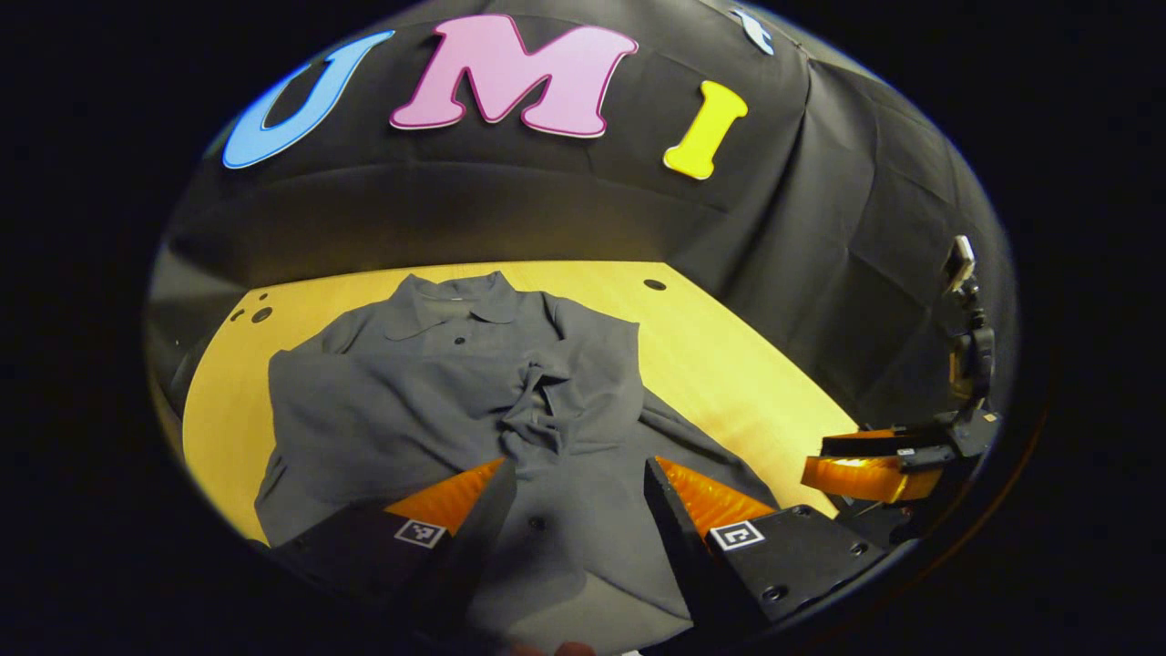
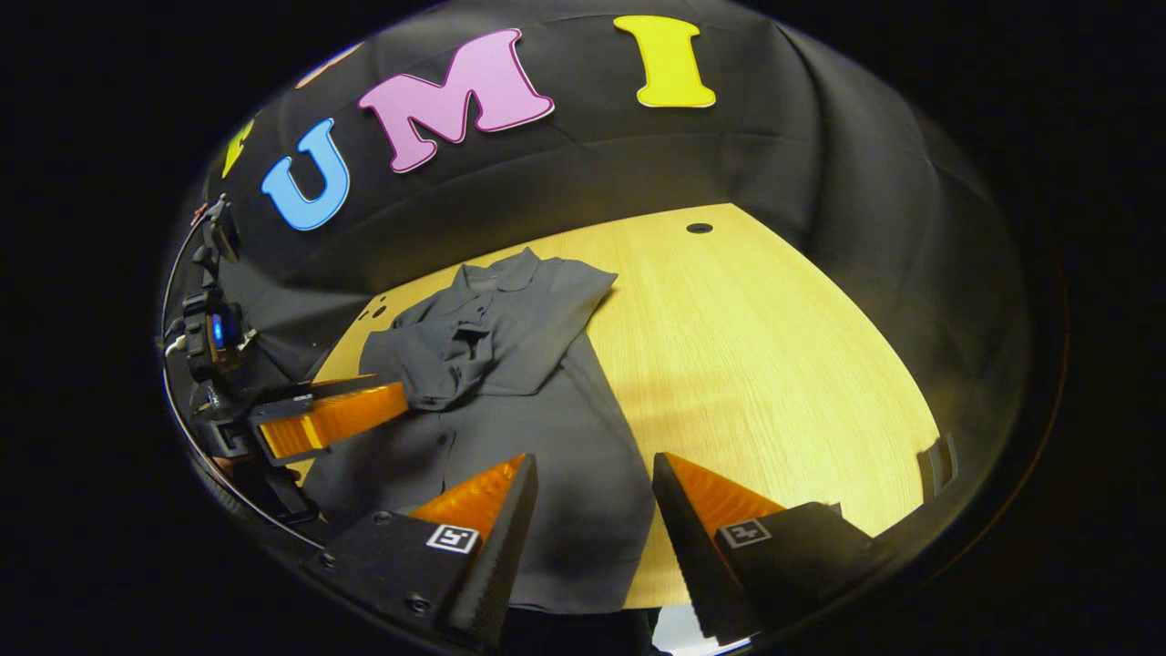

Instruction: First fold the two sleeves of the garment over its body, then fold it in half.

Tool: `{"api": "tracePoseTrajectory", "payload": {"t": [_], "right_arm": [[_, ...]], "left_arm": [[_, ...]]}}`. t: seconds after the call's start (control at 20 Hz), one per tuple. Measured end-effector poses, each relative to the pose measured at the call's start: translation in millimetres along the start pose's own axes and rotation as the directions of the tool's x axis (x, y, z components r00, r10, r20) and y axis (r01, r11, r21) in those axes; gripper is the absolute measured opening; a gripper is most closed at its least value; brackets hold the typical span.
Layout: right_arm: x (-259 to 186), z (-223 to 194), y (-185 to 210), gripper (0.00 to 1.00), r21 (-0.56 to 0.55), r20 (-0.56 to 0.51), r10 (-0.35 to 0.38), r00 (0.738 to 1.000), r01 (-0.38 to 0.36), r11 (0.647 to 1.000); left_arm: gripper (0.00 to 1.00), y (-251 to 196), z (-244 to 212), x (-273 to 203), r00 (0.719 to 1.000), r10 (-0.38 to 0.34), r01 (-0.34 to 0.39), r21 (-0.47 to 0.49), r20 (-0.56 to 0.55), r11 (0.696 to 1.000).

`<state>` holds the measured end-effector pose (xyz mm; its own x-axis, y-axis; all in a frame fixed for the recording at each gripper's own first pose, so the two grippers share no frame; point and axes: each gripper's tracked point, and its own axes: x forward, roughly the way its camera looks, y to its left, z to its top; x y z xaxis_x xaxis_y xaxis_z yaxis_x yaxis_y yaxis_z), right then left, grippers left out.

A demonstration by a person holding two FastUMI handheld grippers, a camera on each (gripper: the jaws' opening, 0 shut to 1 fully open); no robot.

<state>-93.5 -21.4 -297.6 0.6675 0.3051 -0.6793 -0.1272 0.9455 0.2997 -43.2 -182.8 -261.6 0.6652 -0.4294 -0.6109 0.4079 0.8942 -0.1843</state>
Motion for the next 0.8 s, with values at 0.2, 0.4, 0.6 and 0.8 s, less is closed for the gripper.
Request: {"api": "tracePoseTrajectory", "payload": {"t": [0.2, 0.4, 0.6, 0.8], "right_arm": [[-15, -26, -4, 0.86, -0.004, -0.039, -0.030, 0.999, 0.029, 1.000], [-23, -58, -9, 0.87, -0.020, -0.098, -0.063, 0.993, 0.061, 0.998], [-19, -81, -8, 0.87, -0.030, -0.146, -0.081, 0.986, 0.077, 0.997], [-12, -96, -9, 0.87, -0.002, -0.180, -0.097, 0.979, 0.099, 0.995]], "left_arm": [[0.93, 39, -24, -53, 0.999, 0.034, -0.035, -0.020, -0.021, 0.999], [0.96, 103, -61, -99, 0.984, 0.164, -0.169, -0.074, -0.071, 0.983], [0.96, 160, -106, -138, 0.953, 0.275, -0.289, -0.108, -0.130, 0.951], [0.96, 194, -146, -151, 0.926, 0.321, -0.349, -0.129, -0.198, 0.928]]}}
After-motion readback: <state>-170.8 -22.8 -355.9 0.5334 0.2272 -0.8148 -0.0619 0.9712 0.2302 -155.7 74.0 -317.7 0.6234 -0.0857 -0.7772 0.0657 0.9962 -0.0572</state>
